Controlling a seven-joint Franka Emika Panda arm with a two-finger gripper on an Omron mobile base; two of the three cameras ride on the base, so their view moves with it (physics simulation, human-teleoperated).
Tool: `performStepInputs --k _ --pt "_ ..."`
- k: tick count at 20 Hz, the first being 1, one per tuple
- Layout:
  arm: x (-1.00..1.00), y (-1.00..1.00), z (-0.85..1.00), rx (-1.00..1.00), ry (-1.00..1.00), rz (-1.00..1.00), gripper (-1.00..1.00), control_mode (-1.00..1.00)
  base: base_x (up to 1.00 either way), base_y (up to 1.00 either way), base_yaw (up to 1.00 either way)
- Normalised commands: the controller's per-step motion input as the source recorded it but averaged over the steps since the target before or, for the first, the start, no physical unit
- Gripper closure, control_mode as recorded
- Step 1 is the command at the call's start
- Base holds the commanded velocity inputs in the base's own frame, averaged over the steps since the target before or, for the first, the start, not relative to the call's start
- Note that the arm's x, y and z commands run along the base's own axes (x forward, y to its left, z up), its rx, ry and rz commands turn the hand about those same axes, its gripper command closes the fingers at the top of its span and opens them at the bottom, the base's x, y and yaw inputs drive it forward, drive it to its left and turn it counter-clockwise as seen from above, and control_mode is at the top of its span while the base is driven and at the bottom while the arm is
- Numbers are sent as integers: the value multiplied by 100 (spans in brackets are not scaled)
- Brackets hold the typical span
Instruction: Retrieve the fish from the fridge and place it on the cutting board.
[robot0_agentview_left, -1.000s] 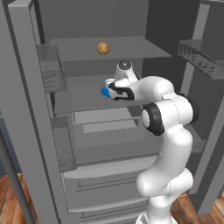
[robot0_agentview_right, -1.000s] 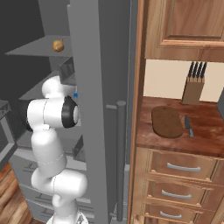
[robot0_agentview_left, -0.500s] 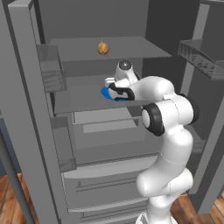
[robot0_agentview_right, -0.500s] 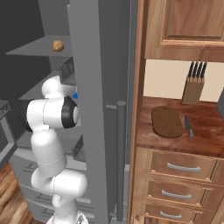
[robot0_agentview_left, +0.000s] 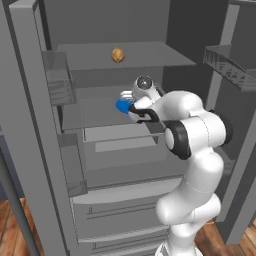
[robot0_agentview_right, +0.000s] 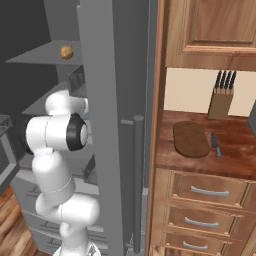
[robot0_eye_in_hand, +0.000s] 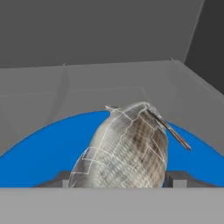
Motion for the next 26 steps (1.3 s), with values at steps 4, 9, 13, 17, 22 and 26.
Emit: performStepInputs --k 4,9,13,17,22,26 --pt "-44 0 7 -1 -5 0 100 -100 0 0 0" --pt "-62 0 30 0 -10 0 100 -100 0 0 0" --pt "-72 0 25 0 -5 0 100 -100 0 0 0" --pt "-91 2 21 0 0 0 100 -100 0 0 0" --pt "-98 0 38 0 0 0 100 -100 0 0 0" --pt "-84 0 68 0 0 0 100 -100 0 0 0"
